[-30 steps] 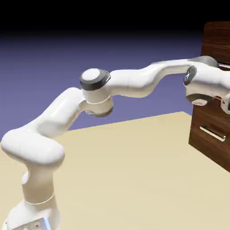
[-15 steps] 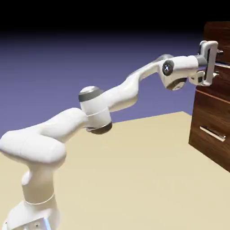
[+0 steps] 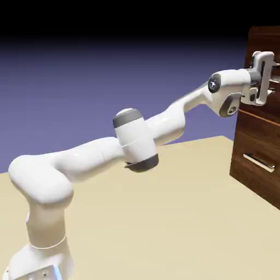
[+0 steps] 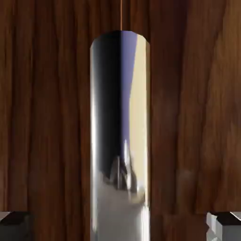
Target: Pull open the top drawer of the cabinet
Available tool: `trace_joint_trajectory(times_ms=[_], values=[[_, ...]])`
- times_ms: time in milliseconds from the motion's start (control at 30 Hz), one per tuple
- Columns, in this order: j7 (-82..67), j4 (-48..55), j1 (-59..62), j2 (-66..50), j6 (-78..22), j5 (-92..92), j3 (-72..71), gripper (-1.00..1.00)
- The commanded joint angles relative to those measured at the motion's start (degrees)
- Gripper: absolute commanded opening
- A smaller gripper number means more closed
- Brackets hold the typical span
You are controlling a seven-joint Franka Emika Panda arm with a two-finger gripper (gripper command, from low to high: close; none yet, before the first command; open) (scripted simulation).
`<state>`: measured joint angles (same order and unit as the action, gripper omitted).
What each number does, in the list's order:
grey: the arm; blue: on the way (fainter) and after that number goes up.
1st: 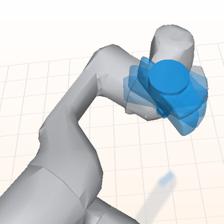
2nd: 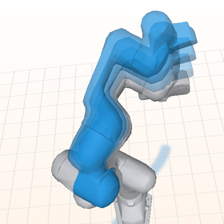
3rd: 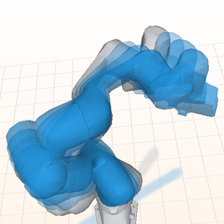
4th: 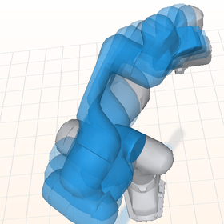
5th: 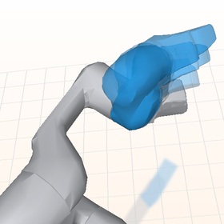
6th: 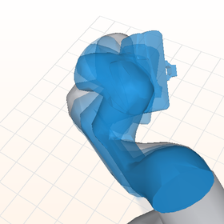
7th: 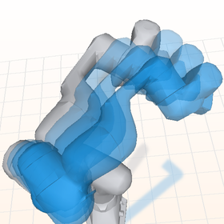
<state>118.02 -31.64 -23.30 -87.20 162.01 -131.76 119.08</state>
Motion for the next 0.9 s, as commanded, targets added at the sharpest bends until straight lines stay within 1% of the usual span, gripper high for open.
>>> trace_joint_trajectory(times_ms=[0, 367, 867], values=[[-1.83, -2.08, -1.33, -0.26, -0.53, -0.99, -0.57, -1.00], [-17.63, -24.92, -15.42, -3.22, -7.34, -10.55, -3.80, -1.00], [-28.74, -56.05, -34.06, -7.62, -18.53, -16.52, -4.20, -1.00]])
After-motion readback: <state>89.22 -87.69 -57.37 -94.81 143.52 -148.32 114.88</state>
